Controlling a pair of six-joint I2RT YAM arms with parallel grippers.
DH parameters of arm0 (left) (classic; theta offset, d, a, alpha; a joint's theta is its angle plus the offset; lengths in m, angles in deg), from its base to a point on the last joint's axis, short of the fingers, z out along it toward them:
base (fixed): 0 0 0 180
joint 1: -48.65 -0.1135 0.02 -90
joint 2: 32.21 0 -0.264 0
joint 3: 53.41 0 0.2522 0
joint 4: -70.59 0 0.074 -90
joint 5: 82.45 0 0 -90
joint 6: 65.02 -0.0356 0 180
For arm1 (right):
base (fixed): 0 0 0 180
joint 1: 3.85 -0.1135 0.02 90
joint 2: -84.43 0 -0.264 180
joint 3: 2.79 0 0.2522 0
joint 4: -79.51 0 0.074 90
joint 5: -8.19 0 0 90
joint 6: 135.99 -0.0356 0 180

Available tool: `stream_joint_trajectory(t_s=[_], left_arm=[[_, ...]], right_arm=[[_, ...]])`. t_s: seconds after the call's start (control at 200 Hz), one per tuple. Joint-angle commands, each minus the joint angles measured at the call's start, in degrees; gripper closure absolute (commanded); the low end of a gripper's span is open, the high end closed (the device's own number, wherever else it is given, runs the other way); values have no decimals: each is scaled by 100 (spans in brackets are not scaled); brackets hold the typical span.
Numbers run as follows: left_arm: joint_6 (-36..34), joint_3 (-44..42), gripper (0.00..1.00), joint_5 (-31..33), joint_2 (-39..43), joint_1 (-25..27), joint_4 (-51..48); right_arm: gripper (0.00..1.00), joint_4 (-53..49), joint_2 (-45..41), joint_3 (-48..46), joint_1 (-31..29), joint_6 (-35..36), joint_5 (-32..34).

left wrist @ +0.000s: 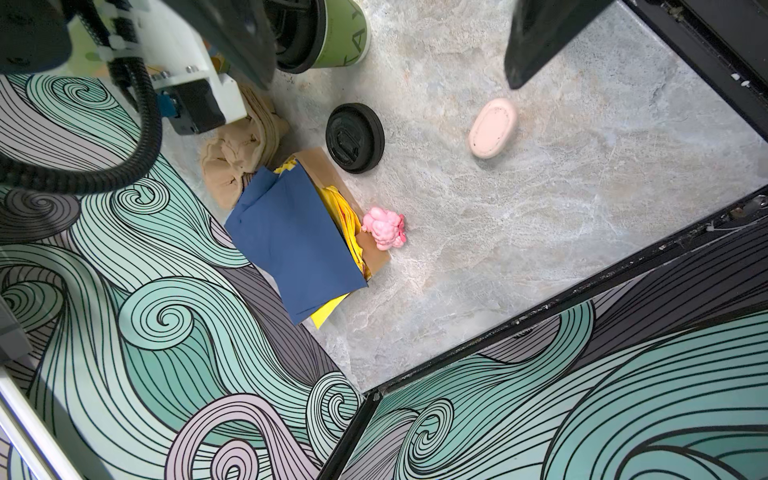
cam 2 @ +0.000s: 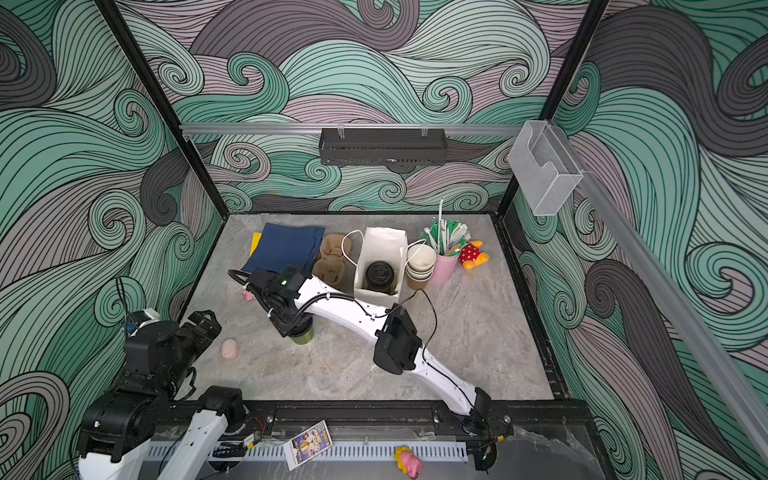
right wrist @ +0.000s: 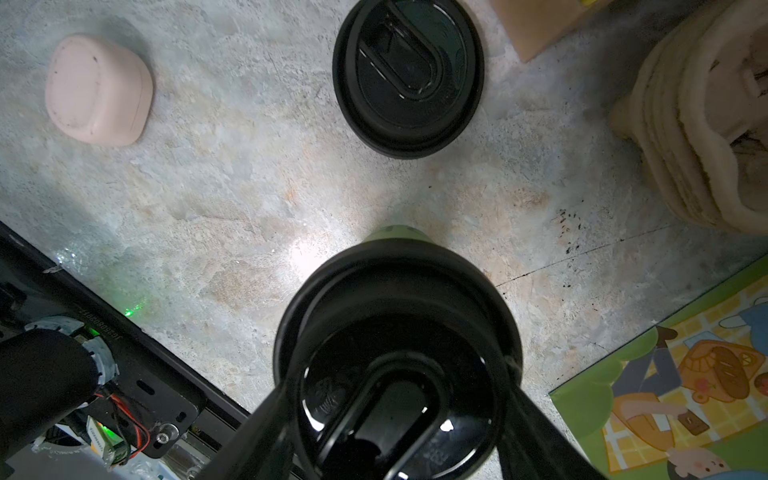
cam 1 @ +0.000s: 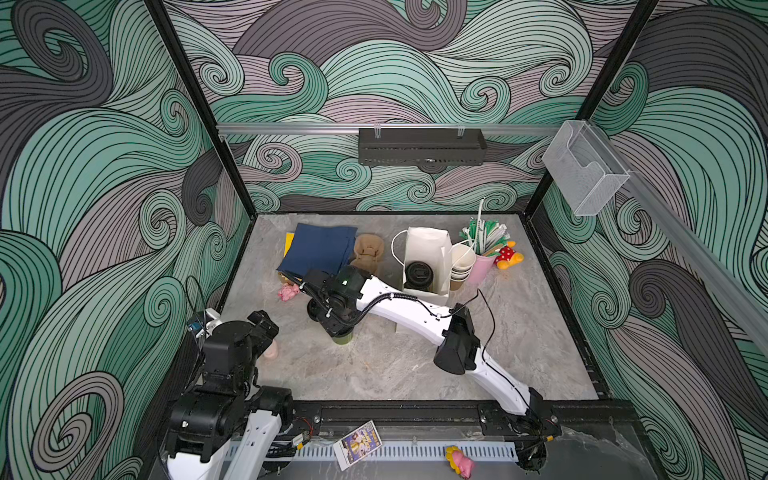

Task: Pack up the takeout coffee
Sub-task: 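Lower the right gripper onto the green cup's black lid and close, then lift the gripped green cup off the table with the right gripper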

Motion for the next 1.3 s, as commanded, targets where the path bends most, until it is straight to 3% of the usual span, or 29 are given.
stream_joint_trajectory(t_s=[0.0, 0.48, 1.296], left_arm=[[-94, 27, 12, -71, -71, -31, 113], [-142, 29, 12, -178, -156, -30, 202], [-205, -16, 12, -240, -179, -28, 230]], right_arm=[[33, -250, -48, 142, -6, -23, 150], [33, -326, -181, 108, -17, -14, 44], [31, -326, -284, -948, -63, 54, -186]])
